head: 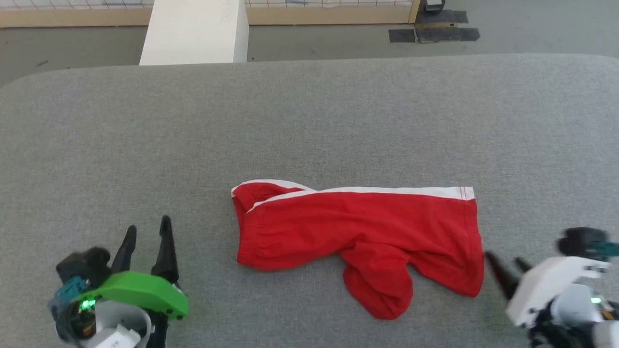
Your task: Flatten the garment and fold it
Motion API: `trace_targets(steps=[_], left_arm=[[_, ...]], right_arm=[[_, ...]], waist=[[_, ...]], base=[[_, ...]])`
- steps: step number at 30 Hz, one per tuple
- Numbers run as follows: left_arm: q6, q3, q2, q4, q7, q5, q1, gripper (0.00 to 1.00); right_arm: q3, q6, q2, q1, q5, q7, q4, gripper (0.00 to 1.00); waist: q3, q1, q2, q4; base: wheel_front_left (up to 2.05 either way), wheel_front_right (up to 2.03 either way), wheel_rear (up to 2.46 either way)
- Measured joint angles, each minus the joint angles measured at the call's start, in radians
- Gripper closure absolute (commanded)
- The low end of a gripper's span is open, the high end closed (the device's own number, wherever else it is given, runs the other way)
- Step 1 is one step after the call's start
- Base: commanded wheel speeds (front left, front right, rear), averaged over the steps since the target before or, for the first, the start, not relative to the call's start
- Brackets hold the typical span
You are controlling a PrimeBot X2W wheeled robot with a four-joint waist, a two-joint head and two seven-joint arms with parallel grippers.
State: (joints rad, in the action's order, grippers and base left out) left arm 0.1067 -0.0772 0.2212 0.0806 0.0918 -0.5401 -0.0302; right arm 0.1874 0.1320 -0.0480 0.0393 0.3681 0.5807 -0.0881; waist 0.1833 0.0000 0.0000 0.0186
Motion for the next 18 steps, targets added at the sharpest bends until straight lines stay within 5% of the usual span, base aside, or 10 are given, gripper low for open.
trace_targets(steps=[4, 11, 18], left_arm=[[-0.018, -0.045, 0.025, -0.055, -0.126, -0.01, -0.076, 0.0], [-0.062, -0.238, 0.094, 0.006, -0.647, -0.046, -0.302, 0.0], [-0.057, -0.291, 0.127, 0.036, -0.79, -0.029, -0.321, 0.0]], right_arm=[[0.087, 0.0, -0.002, 0.003, -0.006, -0.063, 0.031, 0.0], [0.108, 0.0, -0.002, 0.028, -0.015, -0.071, 0.036, 0.0], [0.103, 0.0, -0.002, 0.027, -0.001, -0.099, 0.008, 0.0]], waist=[[-0.001, 0.0, 0.0, -0.006], [0.016, 0.0, 0.0, -0.05], [0.043, 0.0, 0.0, -0.076]], base=[[0.0, 0.0, 0.0], [0.0, 0.0, 0.0], [0.0, 0.0, 0.0]])
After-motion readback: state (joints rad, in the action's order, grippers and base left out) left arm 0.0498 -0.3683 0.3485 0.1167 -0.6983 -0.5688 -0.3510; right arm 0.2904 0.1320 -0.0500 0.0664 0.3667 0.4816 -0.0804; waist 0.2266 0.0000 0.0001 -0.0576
